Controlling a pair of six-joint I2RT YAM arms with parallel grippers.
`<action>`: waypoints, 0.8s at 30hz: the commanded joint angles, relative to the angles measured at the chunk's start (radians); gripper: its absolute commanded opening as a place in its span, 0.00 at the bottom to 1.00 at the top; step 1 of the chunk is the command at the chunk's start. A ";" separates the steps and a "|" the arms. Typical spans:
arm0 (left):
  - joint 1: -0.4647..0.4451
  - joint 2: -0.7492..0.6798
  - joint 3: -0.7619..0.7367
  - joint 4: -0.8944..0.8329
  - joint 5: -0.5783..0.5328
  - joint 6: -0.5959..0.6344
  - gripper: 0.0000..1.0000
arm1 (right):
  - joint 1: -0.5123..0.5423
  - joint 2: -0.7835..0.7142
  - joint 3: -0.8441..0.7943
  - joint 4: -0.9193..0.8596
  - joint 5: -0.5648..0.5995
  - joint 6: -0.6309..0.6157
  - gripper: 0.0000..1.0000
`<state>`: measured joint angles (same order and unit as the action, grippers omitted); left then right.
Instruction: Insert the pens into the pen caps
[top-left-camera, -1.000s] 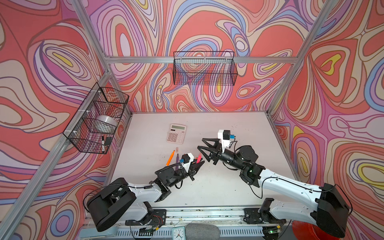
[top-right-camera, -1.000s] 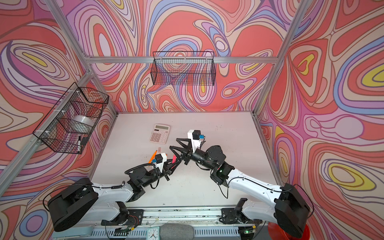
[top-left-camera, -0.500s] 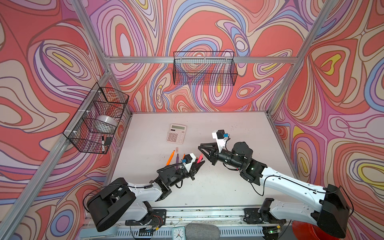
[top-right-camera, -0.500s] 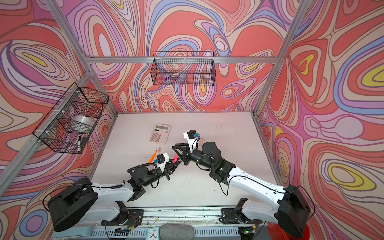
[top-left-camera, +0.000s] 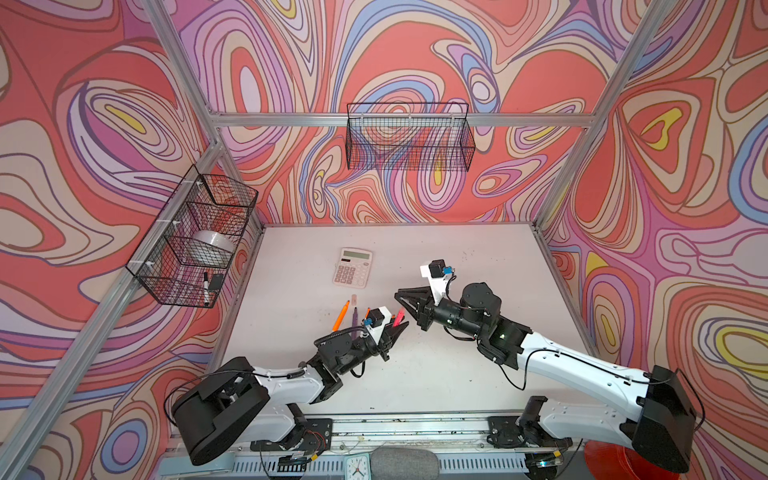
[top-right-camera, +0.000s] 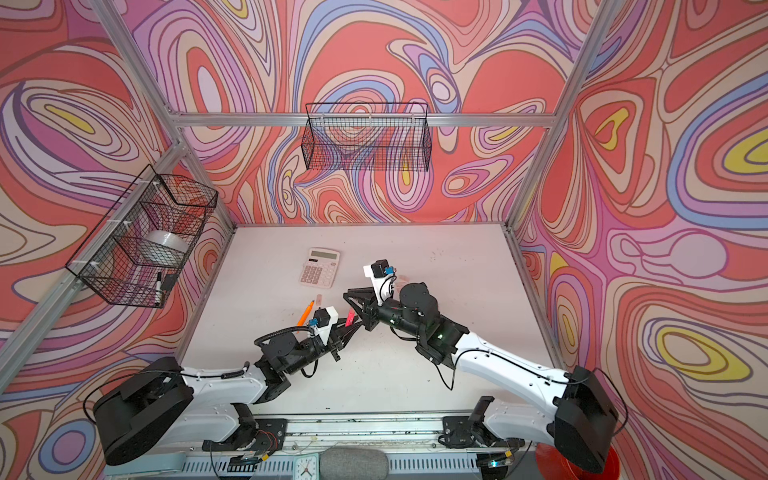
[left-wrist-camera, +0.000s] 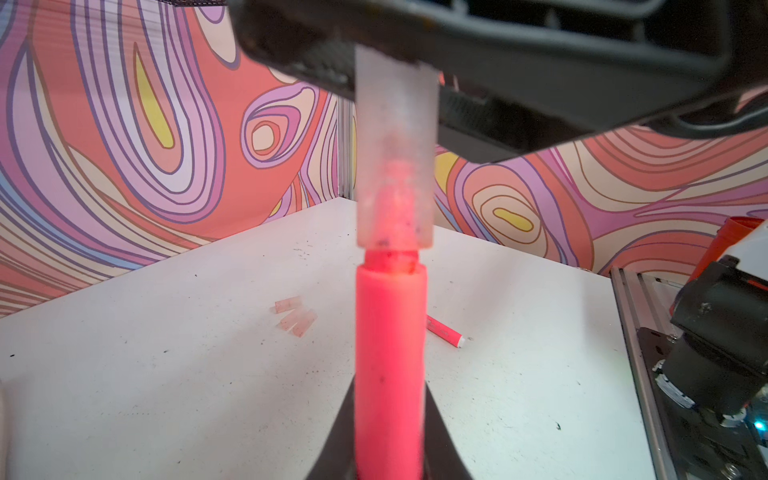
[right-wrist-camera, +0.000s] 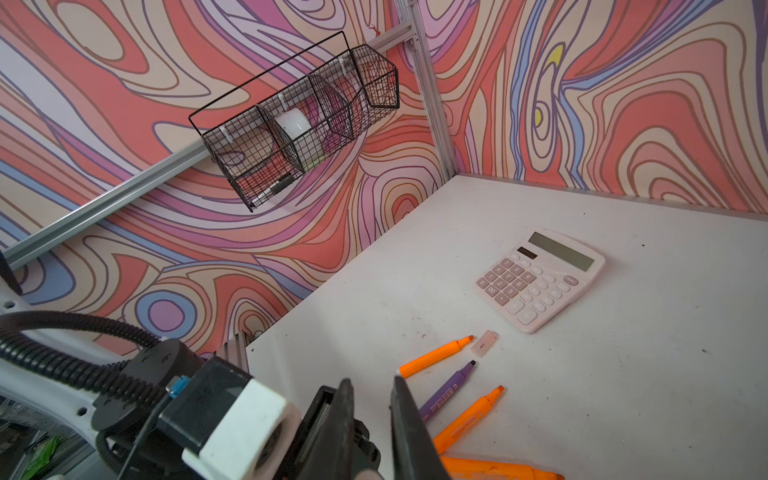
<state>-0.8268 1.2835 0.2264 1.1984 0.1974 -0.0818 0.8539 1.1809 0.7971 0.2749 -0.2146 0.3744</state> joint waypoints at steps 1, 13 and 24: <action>0.000 -0.046 0.014 0.058 -0.049 -0.009 0.00 | 0.039 0.017 -0.003 -0.141 -0.014 0.087 0.11; 0.000 -0.053 0.021 0.033 -0.059 -0.004 0.00 | 0.138 0.034 0.039 -0.192 0.070 0.204 0.10; 0.000 -0.066 0.024 0.009 -0.065 -0.003 0.00 | 0.231 0.011 0.042 -0.219 0.204 0.104 0.26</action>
<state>-0.8356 1.2343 0.2218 1.1492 0.1753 -0.0734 1.0393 1.1873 0.8822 0.0978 0.1204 0.5037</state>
